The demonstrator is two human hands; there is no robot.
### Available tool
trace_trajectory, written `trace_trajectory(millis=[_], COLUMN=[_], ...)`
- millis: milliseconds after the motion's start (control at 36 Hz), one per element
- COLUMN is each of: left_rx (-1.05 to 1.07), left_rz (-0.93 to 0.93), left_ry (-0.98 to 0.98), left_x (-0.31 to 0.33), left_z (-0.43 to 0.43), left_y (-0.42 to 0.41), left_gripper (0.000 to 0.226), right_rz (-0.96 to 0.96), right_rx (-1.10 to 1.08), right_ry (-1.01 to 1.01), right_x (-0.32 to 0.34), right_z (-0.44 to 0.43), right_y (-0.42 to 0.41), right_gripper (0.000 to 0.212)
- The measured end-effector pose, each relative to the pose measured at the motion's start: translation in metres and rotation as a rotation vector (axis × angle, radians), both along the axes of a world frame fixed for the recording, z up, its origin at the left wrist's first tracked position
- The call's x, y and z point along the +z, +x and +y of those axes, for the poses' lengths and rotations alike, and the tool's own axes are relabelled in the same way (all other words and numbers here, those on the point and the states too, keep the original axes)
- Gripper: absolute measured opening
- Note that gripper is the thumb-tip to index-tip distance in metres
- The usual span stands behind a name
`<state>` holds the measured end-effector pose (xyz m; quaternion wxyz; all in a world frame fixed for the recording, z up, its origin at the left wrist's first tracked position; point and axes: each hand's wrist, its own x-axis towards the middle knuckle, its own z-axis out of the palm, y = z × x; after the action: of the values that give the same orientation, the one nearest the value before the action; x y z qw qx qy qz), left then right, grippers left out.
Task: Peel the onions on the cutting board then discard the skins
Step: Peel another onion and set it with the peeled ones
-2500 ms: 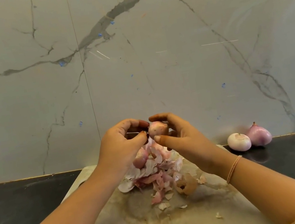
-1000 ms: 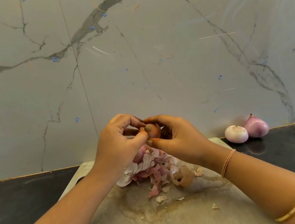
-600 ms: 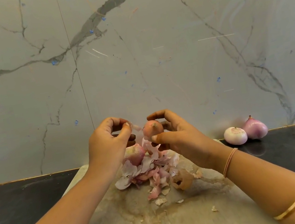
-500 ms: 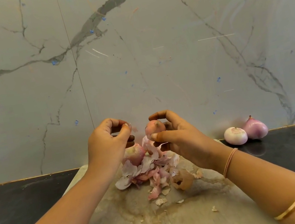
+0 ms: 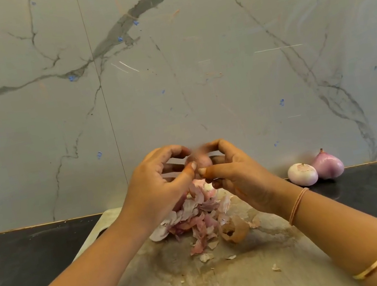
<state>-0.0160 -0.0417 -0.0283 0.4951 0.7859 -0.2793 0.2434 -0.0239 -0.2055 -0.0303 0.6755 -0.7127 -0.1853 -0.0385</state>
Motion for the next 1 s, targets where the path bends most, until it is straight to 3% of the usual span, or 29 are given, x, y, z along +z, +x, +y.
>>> trace_trajectory(millis=[139,361,528,750,1000], left_rx=[-0.053,-0.178,-0.092,0.1,0.219], left_rz=[0.167,0.329,0.243,0.069,0.166], left_ry=[-0.135,-0.248,-0.198,-0.084,-0.06], left_x=[0.002,0.006,0.005,0.0,-0.006], left_z=[0.0,0.003,0.005,0.003,0.014], left_y=[-0.001,-0.001,0.003,0.006,0.021], left_gripper=[0.01,0.01,0.021,0.019,0.016], right_rz=[-0.023,0.002,0.011,0.02,0.09], right_rx=[0.004,0.022,0.028,0.068,0.146], right_ry=[-0.074,-0.015,0.013,0.024,0.173], right_x=[-0.001,0.0,0.0,-0.001,0.001], right_z=[0.0,-0.003,-0.003,-0.001,-0.004], right_y=[-0.002,0.0,0.001,-0.002,0.0], right_gripper=[0.03,0.026,0.026,0.022,0.02])
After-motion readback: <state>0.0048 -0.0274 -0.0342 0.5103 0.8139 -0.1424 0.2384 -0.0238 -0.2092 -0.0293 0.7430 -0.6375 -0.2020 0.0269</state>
